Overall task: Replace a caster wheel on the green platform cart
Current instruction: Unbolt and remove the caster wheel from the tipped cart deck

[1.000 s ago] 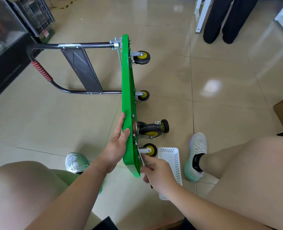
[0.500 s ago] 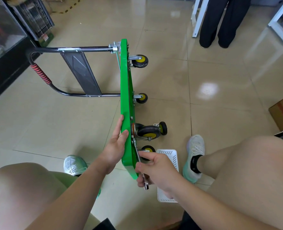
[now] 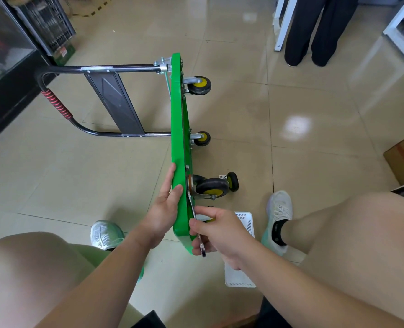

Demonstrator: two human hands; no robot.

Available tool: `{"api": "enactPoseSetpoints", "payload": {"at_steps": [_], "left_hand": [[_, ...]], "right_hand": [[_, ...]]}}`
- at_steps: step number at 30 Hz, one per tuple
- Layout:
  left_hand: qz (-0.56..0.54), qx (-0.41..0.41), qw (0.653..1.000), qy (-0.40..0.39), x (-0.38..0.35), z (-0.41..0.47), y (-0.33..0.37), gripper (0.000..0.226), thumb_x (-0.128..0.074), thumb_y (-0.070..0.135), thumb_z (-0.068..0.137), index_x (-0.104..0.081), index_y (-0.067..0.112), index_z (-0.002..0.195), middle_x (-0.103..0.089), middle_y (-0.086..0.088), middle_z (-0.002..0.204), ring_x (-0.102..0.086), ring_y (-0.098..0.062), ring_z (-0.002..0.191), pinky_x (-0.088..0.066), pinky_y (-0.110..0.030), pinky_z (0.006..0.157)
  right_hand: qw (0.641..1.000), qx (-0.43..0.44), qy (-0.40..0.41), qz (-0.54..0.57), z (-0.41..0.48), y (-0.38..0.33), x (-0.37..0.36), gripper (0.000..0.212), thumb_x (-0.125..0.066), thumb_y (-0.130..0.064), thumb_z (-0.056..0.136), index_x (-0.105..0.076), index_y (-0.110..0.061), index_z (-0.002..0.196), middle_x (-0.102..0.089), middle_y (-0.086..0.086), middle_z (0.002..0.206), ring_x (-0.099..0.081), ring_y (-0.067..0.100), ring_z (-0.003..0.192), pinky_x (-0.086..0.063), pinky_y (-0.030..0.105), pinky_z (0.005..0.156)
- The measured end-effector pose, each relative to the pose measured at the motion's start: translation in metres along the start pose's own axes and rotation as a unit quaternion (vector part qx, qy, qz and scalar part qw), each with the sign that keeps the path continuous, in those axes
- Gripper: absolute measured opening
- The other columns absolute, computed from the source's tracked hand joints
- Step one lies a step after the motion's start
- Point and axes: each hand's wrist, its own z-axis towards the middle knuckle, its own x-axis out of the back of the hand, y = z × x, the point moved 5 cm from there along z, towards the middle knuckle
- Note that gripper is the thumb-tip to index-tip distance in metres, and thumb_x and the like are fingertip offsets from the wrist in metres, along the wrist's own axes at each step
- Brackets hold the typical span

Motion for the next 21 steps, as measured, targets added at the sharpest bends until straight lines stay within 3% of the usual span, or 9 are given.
{"api": "enactPoseSetpoints", "payload": {"at_steps": [4, 10, 12, 16, 19, 21], "left_hand": [[-0.003, 0.003, 1.0, -0.003, -0.001, -0.002, 0.002, 0.053, -0.035, 0.03, 0.113, -0.025, 0.072, 0.144, -0.048, 0.015, 0.155, -0.056, -0.011, 0.134, -0.043, -0.046, 0.117], [-0.003, 0.008, 1.0, -0.001, -0.001, -0.001, 0.001, 0.053, -0.034, 0.031, 0.113, -0.025, 0.072, 0.145, -0.049, 0.017, 0.153, -0.058, -0.012, 0.132, -0.045, -0.049, 0.114], [-0.005, 0.006, 1.0, -0.002, 0.0, -0.001, 0.0, 0.053, -0.034, 0.032, 0.113, -0.025, 0.072, 0.146, -0.046, 0.015, 0.155, -0.055, -0.014, 0.135, -0.044, -0.05, 0.115], [-0.012, 0.006, 1.0, -0.003, 0.0, -0.001, 0.0, 0.053, -0.035, 0.032, 0.113, -0.025, 0.073, 0.145, -0.046, 0.013, 0.155, -0.058, -0.019, 0.131, -0.05, -0.051, 0.108], [-0.011, 0.006, 1.0, -0.004, 0.0, -0.002, 0.0, 0.052, -0.035, 0.034, 0.113, -0.025, 0.073, 0.145, -0.045, 0.015, 0.155, -0.057, -0.018, 0.133, -0.05, -0.051, 0.109], [-0.013, 0.007, 1.0, -0.004, 0.0, -0.001, -0.001, 0.052, -0.036, 0.034, 0.113, -0.025, 0.074, 0.145, -0.045, 0.015, 0.155, -0.056, -0.017, 0.134, -0.048, -0.051, 0.111]], "right_hand": [[0.999, 0.022, -0.005, -0.047, 0.009, 0.016, 0.003, 0.045, -0.068, -0.003, 0.092, -0.06, -0.031, 0.127, -0.074, 0.01, 0.081, -0.063, 0.025, 0.057, -0.062, 0.046, 0.069], [0.993, 0.085, 0.027, -0.082, 0.023, 0.034, 0.006, 0.047, -0.061, 0.002, 0.095, -0.059, -0.026, 0.134, -0.076, 0.016, 0.085, -0.062, 0.024, 0.06, -0.055, 0.034, 0.064], [0.989, 0.106, 0.033, -0.098, 0.028, 0.038, 0.006, 0.046, -0.056, 0.002, 0.098, -0.06, -0.03, 0.132, -0.078, 0.006, 0.094, -0.07, 0.023, 0.075, -0.059, 0.031, 0.07], [0.965, 0.163, 0.071, -0.194, 0.037, 0.041, 0.009, 0.044, -0.054, -0.003, 0.1, -0.059, -0.039, 0.125, -0.076, -0.005, 0.099, -0.067, 0.002, 0.085, -0.047, 0.01, 0.075], [0.959, 0.164, 0.093, -0.211, 0.041, 0.045, 0.013, 0.053, -0.055, -0.004, 0.099, -0.059, -0.054, 0.117, -0.075, -0.006, 0.1, -0.066, 0.004, 0.091, -0.049, 0.012, 0.081], [0.969, 0.135, 0.074, -0.195, 0.039, 0.049, 0.016, 0.054, -0.056, -0.002, 0.097, -0.062, -0.052, 0.117, -0.076, -0.009, 0.101, -0.069, 0.007, 0.094, -0.055, 0.021, 0.087]]}}
